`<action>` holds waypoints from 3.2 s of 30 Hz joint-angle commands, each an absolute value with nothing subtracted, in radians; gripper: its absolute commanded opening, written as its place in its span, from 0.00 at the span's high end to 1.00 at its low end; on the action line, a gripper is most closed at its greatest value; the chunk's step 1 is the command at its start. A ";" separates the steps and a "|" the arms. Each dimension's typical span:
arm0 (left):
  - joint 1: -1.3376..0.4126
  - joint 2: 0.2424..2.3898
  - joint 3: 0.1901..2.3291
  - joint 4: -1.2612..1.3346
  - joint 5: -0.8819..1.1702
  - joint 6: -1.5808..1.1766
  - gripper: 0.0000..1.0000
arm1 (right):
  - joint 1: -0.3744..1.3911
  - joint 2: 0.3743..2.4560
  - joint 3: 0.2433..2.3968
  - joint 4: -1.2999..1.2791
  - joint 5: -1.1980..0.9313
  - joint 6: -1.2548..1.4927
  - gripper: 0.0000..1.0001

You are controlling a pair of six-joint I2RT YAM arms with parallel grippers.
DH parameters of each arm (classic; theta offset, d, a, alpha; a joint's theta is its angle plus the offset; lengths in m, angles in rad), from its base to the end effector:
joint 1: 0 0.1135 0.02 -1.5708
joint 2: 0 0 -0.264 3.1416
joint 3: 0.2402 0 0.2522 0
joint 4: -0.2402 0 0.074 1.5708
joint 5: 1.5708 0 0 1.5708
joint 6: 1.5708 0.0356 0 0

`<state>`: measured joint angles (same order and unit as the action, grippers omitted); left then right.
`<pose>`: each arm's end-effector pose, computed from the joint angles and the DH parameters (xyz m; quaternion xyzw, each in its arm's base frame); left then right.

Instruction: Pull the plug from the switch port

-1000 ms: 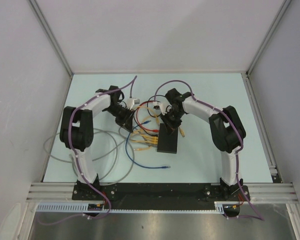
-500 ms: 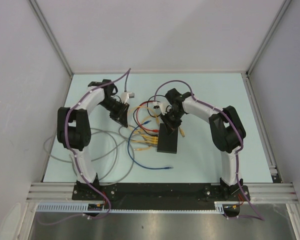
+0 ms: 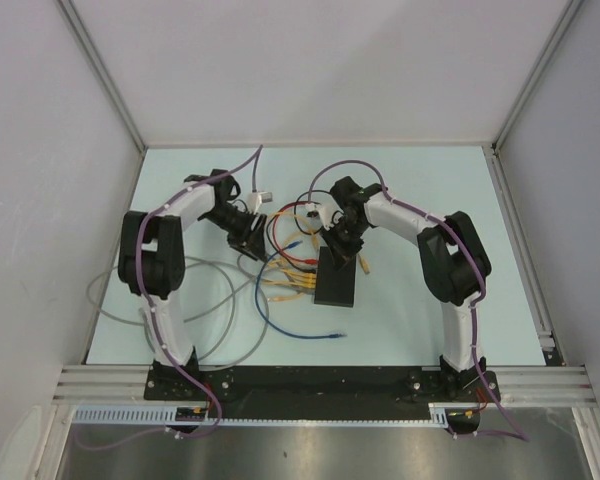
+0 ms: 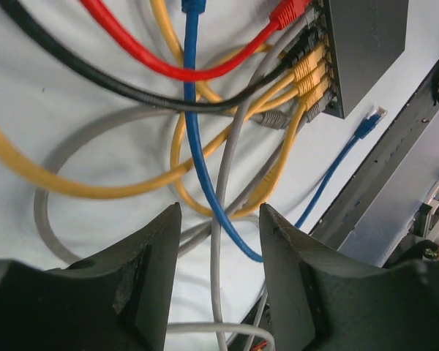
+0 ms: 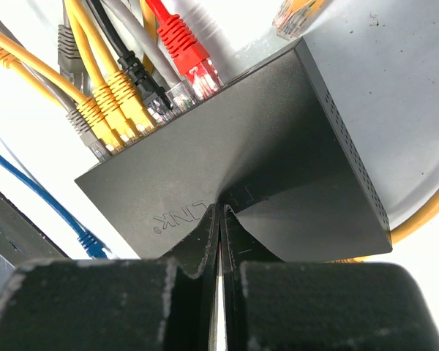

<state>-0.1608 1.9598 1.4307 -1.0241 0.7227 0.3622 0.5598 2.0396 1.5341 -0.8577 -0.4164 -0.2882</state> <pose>0.3552 -0.0815 0.1852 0.2448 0.9028 -0.3509 0.0437 0.3352 0.2271 0.1786 -0.4199 0.8782 0.2174 0.0726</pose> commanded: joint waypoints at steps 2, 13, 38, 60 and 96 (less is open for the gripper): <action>-0.209 2.005 1.465 -0.960 0.752 0.341 0.47 | 0.561 2.094 1.522 -0.848 -0.318 -0.316 0.98; -0.245 2.003 1.416 -0.943 0.724 0.350 0.70 | 0.563 2.097 1.520 -0.848 -0.316 -0.318 0.98; 0.125 1.969 2.085 -1.468 0.671 0.540 1.00 | 0.555 2.126 1.551 -0.864 -0.328 -0.314 0.98; 0.186 1.947 2.153 -0.935 0.175 0.242 0.67 | 0.578 2.105 1.545 -0.871 -0.285 -0.328 0.98; -0.222 1.927 1.396 -0.615 0.284 0.560 0.45 | 0.551 2.097 1.546 -0.890 -0.281 -0.327 0.96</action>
